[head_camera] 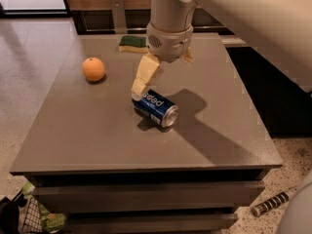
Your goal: Place pepsi can upright
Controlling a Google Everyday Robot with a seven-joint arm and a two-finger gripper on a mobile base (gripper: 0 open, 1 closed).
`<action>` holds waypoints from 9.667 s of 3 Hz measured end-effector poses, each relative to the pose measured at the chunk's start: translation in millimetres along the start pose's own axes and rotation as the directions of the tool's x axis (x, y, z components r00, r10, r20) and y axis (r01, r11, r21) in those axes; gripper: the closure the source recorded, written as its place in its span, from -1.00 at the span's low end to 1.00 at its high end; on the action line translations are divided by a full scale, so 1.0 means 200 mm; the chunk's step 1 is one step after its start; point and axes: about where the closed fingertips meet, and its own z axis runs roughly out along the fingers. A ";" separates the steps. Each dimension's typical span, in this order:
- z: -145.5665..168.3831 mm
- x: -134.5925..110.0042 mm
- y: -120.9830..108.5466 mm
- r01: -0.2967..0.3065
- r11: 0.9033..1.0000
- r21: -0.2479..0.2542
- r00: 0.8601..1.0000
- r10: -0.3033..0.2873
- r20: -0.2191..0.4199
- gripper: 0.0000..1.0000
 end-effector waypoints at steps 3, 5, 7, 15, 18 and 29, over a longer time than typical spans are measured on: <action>0.23 0.02 0.10 -0.026 0.996 -0.083 0.999 0.024 -0.024 -1.00; 0.30 0.02 0.14 -0.027 0.995 -0.093 0.999 0.023 -0.044 -0.51; 0.30 0.01 0.14 -0.026 0.996 -0.090 0.999 0.023 -0.029 0.43; -0.17 0.11 -0.04 0.182 0.977 -0.108 0.860 -0.105 0.499 1.00; -0.21 0.07 -0.04 0.396 0.918 0.012 0.575 -0.259 0.776 1.00; 0.18 0.07 0.27 0.523 0.846 -0.101 0.293 -0.067 0.954 0.55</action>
Offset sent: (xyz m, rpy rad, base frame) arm -0.0225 0.0217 -0.0496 0.0580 0.1078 0.0121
